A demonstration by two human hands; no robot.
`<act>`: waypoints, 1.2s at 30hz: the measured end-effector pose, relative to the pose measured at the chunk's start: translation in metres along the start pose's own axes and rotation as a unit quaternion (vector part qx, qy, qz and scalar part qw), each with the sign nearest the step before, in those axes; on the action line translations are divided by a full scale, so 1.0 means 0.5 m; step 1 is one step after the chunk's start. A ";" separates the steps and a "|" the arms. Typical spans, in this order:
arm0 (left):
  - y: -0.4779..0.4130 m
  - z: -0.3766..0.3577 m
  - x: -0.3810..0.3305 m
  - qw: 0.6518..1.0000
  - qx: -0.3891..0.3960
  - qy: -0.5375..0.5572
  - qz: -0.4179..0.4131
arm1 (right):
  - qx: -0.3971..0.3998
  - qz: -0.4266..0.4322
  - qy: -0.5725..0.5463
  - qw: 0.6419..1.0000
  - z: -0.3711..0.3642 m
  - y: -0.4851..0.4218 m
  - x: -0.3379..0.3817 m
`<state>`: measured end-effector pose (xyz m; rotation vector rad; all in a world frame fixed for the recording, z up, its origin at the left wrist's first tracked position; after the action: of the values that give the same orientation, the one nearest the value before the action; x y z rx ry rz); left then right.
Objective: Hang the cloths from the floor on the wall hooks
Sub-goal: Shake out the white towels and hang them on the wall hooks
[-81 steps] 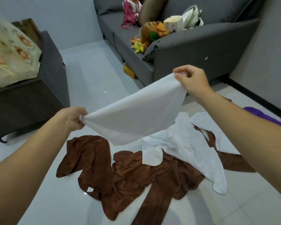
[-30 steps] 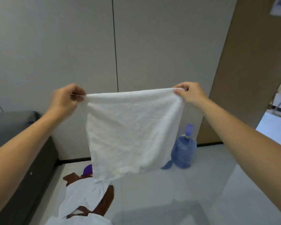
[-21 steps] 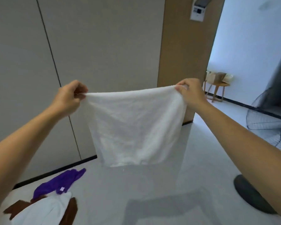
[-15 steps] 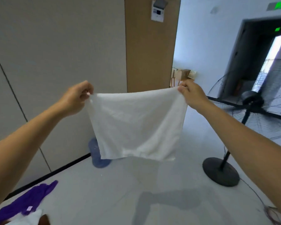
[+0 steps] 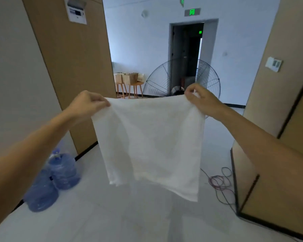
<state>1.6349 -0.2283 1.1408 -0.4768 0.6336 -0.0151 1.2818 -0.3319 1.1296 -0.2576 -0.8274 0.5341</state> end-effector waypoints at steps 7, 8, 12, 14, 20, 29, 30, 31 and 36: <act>-0.093 -0.188 -0.198 0.992 0.047 0.072 -0.097 | -0.027 -0.050 0.126 0.990 0.212 0.143 -0.095; -0.105 -0.207 -0.219 0.988 0.060 0.067 -0.122 | -0.037 -0.059 0.145 0.987 0.234 0.162 -0.102; -0.127 -0.276 -0.309 0.956 0.147 0.060 -0.247 | -0.095 -0.094 0.194 0.972 0.308 0.237 -0.112; -0.127 -0.303 -0.351 0.931 0.188 0.047 -0.309 | -0.139 -0.104 0.205 0.963 0.334 0.270 -0.106; -0.132 -0.383 -0.459 0.867 0.304 0.047 -0.392 | -0.178 -0.139 0.275 0.935 0.386 0.392 -0.077; -0.056 -0.500 -0.672 0.834 0.350 0.126 -0.407 | -0.233 -0.232 0.306 0.894 0.516 0.605 -0.054; -0.043 -0.510 -0.701 0.832 0.354 0.126 -0.407 | -0.238 -0.241 0.309 0.889 0.535 0.625 -0.060; -0.030 -0.521 -0.730 0.832 0.357 0.126 -0.406 | -0.239 -0.250 0.313 0.885 0.553 0.644 -0.066; 0.039 -0.595 -0.881 0.827 0.362 0.185 -0.388 | -0.242 -0.279 0.350 0.861 0.661 0.742 -0.117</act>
<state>1.1056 -0.2679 1.1730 0.0511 0.7186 -1.1172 0.8707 -0.0483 1.1546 -0.6071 -0.2699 -0.3333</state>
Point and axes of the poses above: each hand's wrist, its own y-axis away from the middle knuckle, its own z-axis out of the back of the hand, x = y × z, the point moved 3 cm from there along -y, towards the middle knuckle, and after that the axes turned 4 degrees about y, right-handed, at the moved point
